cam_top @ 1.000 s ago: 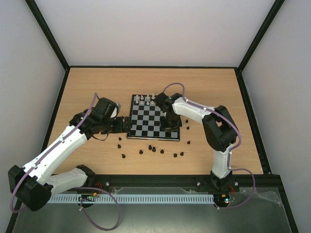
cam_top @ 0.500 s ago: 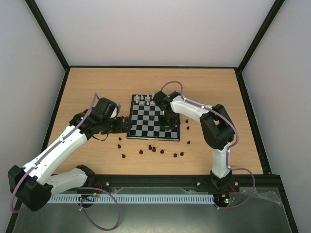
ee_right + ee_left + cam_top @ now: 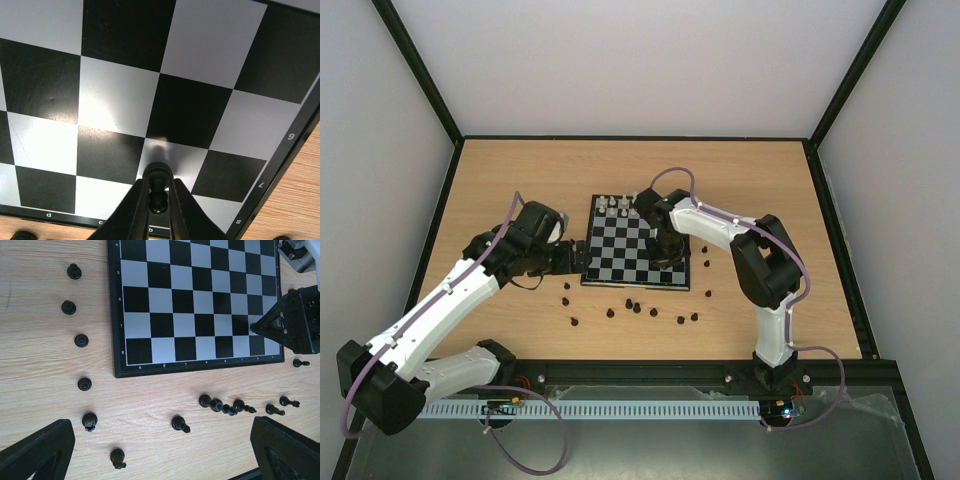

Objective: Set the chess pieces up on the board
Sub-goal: Place the chess piece on the chessboard, then pick up the chess piece at the center of the board, then place the chess piece on the chessboard.

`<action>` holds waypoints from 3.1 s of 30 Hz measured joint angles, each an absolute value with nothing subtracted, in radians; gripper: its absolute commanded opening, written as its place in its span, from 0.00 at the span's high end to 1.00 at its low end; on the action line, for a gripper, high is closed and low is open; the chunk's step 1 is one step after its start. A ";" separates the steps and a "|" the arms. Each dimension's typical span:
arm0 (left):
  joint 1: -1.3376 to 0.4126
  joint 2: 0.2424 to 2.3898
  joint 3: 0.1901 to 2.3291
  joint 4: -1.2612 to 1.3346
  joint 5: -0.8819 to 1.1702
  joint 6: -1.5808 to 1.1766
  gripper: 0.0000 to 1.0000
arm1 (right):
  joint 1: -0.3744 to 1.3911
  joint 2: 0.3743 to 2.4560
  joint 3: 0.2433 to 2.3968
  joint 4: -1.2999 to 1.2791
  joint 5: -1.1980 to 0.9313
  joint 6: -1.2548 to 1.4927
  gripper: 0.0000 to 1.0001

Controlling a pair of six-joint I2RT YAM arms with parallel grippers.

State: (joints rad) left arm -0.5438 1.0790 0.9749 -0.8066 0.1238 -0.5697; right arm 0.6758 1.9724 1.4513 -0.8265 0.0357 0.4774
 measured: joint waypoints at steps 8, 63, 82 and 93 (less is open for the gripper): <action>-0.544 1.079 0.975 -0.807 0.124 -0.570 0.01 | 0.675 1.973 1.525 -0.853 0.044 0.470 0.80; -0.534 1.214 0.981 -0.750 0.105 -0.563 0.01 | 0.342 2.022 1.467 -0.816 0.054 0.419 0.77; -0.525 1.235 0.981 -0.746 0.117 -0.549 0.01 | 0.341 1.999 1.470 -0.812 0.051 0.412 0.92; -0.523 1.253 0.981 -0.723 0.130 -0.548 0.01 | 0.460 1.775 1.379 -0.833 0.027 0.447 0.92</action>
State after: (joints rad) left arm -0.5228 1.2530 0.9806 -0.7227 0.1299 -0.5484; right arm 0.4603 1.7752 1.3788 -0.8330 0.0269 0.4473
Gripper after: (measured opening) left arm 0.991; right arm 0.084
